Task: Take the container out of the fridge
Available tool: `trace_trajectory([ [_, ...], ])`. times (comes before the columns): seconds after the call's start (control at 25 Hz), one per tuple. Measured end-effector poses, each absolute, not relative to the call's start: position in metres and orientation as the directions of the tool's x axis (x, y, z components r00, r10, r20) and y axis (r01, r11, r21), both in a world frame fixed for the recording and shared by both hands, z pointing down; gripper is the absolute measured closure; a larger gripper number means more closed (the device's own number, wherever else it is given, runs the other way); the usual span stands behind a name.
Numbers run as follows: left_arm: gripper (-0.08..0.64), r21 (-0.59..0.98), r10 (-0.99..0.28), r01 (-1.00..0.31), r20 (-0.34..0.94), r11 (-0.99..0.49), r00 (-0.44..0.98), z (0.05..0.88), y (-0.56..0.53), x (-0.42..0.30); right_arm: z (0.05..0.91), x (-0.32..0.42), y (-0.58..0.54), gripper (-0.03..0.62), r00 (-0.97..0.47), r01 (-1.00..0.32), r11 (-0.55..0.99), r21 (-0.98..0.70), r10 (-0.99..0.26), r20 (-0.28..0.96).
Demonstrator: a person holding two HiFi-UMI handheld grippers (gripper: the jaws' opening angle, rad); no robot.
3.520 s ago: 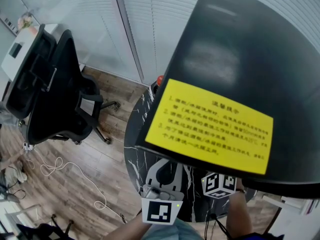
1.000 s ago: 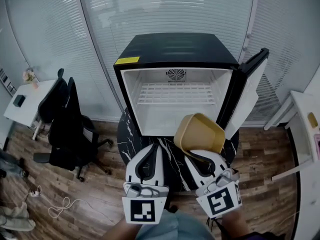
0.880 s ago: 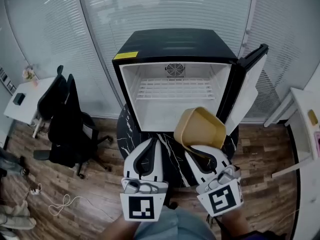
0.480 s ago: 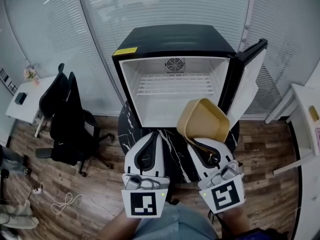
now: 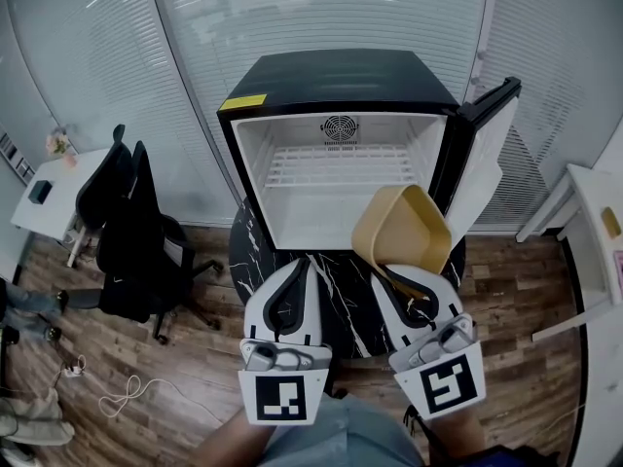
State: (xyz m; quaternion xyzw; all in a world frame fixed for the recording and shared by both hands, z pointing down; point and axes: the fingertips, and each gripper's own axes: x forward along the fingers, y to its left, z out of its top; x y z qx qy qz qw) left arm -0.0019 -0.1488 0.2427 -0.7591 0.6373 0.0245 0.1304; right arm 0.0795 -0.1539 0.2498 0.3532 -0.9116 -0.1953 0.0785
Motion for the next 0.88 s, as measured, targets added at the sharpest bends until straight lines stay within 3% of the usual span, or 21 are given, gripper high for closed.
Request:
trace_trajectory([
  [0.88, 0.546, -0.180, -0.960, -0.970, -0.199, -0.164, 0.199, 0.2451, -0.1477, 0.0018, 0.2464, 0.0833, -0.1534, 0.566, -0.725, -0.641, 0.657, 0.397, -0.688, -0.034],
])
